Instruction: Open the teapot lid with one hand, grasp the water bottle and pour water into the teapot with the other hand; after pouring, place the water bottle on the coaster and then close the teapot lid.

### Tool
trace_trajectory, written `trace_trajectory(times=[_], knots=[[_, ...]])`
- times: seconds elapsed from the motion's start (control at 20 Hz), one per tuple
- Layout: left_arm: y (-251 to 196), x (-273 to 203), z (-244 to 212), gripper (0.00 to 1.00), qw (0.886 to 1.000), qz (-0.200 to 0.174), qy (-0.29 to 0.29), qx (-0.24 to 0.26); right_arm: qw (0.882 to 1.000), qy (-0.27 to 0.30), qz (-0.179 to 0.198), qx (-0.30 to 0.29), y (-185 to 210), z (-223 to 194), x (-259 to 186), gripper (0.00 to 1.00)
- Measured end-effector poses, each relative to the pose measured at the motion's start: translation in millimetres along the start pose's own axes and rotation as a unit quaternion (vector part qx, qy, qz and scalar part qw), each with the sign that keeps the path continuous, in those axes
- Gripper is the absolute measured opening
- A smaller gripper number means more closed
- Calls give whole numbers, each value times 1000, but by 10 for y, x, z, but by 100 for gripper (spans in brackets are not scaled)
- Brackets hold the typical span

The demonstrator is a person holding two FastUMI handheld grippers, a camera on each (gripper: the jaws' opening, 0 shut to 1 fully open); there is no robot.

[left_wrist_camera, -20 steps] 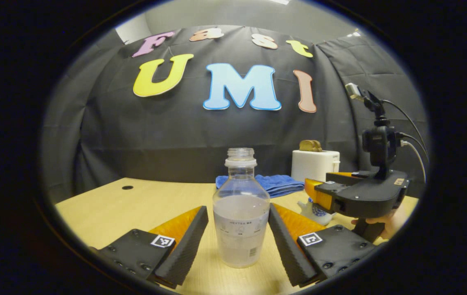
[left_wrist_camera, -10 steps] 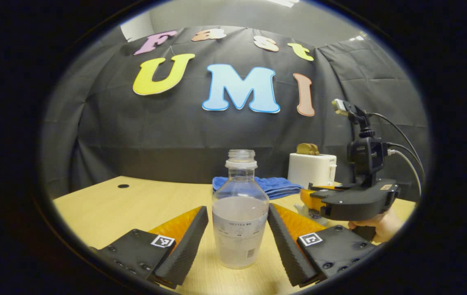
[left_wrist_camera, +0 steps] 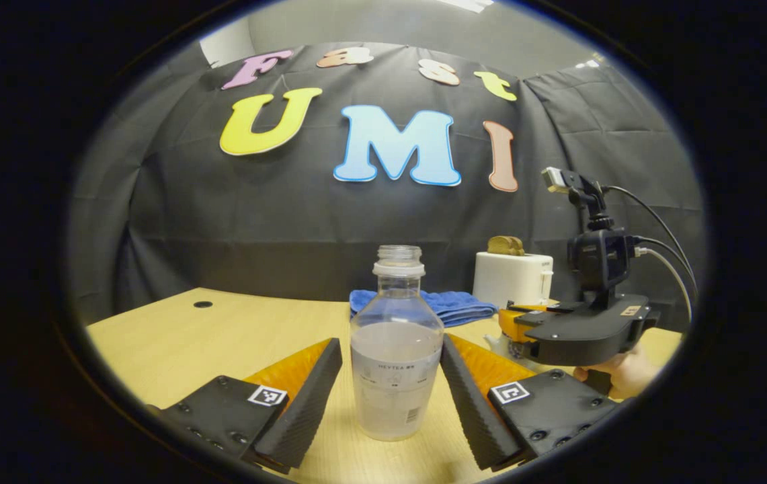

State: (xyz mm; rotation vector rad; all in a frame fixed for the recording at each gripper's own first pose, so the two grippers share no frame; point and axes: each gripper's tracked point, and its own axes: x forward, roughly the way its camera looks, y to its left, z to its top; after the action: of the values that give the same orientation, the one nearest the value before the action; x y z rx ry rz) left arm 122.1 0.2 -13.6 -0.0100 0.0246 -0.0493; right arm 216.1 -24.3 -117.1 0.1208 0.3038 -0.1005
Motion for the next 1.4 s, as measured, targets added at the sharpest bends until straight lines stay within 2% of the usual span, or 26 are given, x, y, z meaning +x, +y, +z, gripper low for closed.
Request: trace_trajectory(times=[0.05,0.1,0.3,0.55,0.7,1.1,1.4], knots=[[-4,14,-12,100,1000,-1,2,1,1000,-3,-3,1,-6,-16,5,16],[-4,24,-16,100,1000,-2,5,0,1000,-8,-4,4,-2,5,13,7],[3,22,-31,100,1000,0,8,-1,1000,-19,1,13,-23,56,-14,7],[-17,41,-91,100,1000,-2,17,2,997,-71,-3,30,-107,359,-143,7],[0,46,-96,100,1000,0,18,4,996,-83,-23,28,-247,477,-223,7],[-23,117,-225,100,999,2,35,27,995,-60,-79,-10,-852,395,-497,7],[-105,159,-223,91,995,-10,52,83,991,-61,-112,-34,-1207,319,-687,7]])
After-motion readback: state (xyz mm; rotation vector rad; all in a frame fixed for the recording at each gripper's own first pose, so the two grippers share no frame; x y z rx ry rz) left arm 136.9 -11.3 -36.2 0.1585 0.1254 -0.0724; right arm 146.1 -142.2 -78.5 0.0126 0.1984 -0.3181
